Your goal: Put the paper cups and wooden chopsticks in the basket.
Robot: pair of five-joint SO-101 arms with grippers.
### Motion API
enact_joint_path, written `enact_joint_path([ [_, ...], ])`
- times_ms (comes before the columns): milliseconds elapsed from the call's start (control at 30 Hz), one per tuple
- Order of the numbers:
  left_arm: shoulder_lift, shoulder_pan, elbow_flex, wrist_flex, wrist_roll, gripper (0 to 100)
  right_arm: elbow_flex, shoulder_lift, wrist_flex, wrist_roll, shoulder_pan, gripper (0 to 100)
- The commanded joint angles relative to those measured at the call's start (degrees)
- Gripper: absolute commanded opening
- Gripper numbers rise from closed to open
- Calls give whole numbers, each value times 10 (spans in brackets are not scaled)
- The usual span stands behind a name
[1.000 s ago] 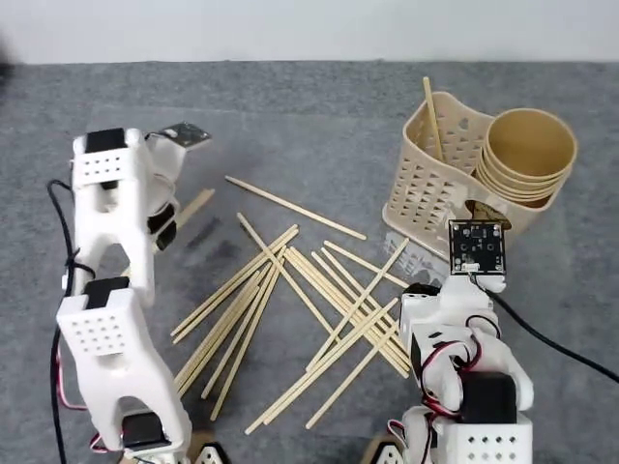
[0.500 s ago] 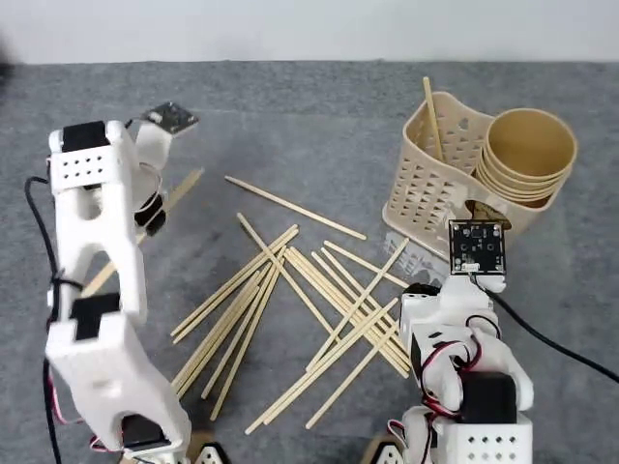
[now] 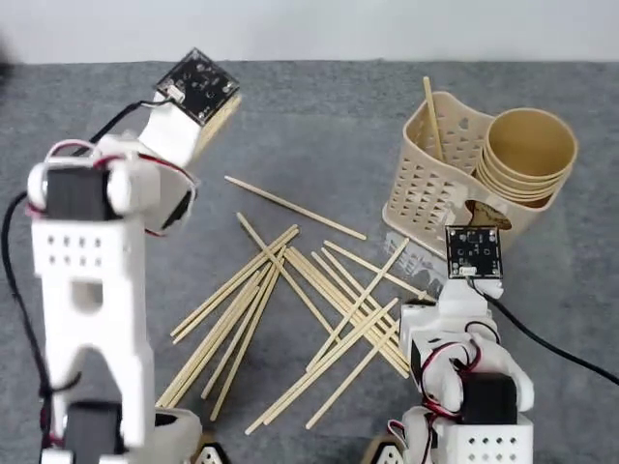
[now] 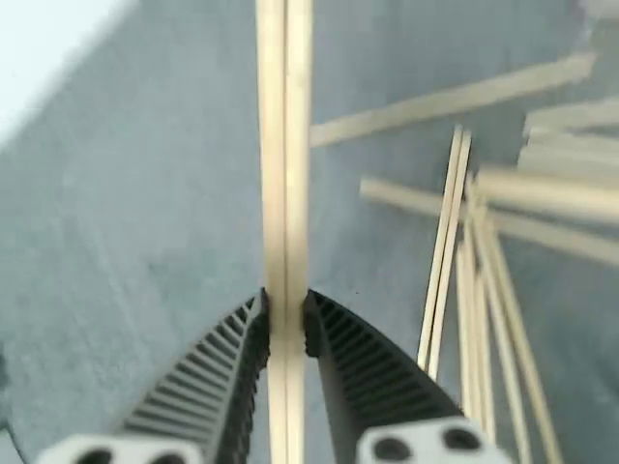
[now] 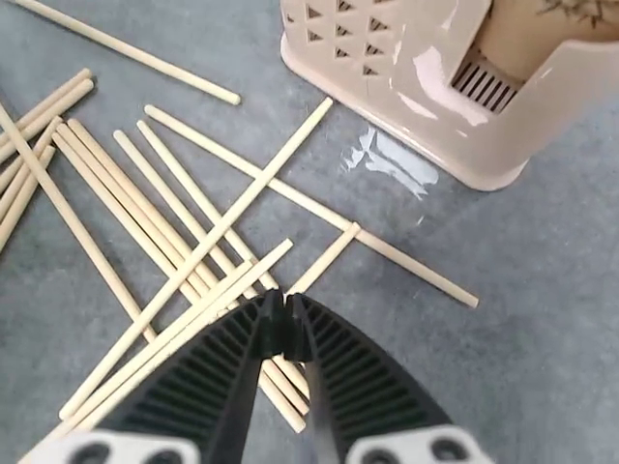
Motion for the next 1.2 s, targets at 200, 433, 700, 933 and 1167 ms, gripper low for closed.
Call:
enact_joint_path([
  [200,-89,129,2,-175,145,12,-39,-6,13,0,-1,9],
  [433,-90,201,122,-425,184,12,-35,-6,14,-1,0,9],
  [700,-89,248,276,-789,185,12,-34,-6,13,-1,0,9],
  [933,-65,265,306,-944,275,12,-34,-6,8,-1,0,9],
  [1167,74,277,199,-951,327,12,-34,-6,9,-3,0,9],
])
